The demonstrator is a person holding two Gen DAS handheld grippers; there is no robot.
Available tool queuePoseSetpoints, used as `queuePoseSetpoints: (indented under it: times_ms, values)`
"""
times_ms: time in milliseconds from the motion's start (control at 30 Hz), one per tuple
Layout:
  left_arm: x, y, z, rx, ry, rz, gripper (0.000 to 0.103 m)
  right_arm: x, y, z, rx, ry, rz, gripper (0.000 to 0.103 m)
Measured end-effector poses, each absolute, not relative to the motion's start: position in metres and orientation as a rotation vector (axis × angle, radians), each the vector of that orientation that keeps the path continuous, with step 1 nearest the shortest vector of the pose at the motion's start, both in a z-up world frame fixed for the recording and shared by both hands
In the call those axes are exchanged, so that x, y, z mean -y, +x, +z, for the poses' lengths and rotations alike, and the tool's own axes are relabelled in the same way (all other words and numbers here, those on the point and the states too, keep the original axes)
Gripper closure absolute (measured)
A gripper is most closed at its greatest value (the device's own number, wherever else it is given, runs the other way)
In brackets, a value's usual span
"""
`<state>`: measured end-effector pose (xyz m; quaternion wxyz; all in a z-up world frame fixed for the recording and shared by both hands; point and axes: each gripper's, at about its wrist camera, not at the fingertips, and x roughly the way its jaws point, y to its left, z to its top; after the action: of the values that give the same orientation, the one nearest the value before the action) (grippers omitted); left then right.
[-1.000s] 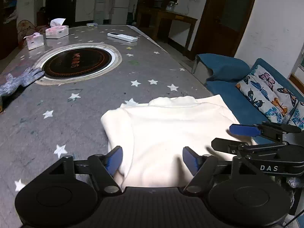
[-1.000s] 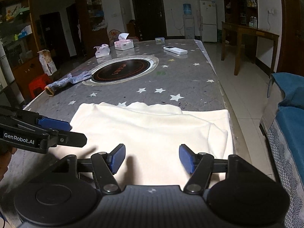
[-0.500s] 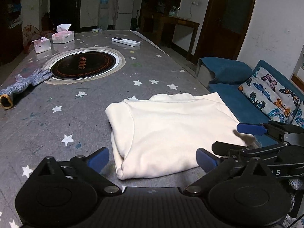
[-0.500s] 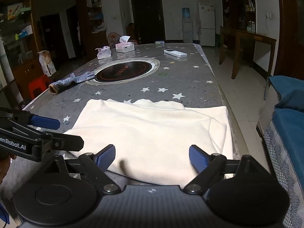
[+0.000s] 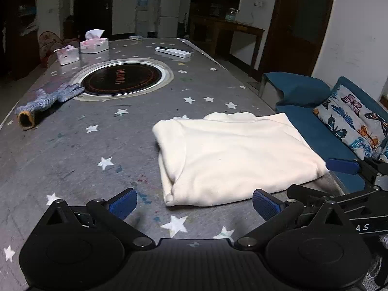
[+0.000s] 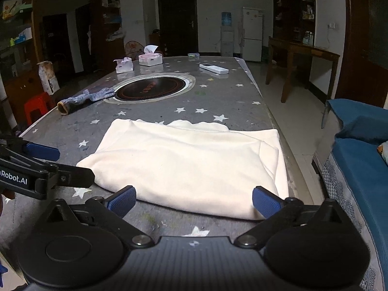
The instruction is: Fold clothes
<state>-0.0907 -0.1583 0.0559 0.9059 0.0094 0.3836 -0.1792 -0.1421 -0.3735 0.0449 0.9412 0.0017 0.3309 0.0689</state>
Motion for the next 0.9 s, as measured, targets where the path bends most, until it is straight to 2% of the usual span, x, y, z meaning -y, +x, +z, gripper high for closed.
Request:
queuePoseSetpoints:
  times_ms: [900]
  values:
    - [0.148, -0.112, 0.048, -0.812, -0.001, -0.342, 0.0, 0.37, -0.16, 0.039, -0.678, 0.092, 0.044, 0.0]
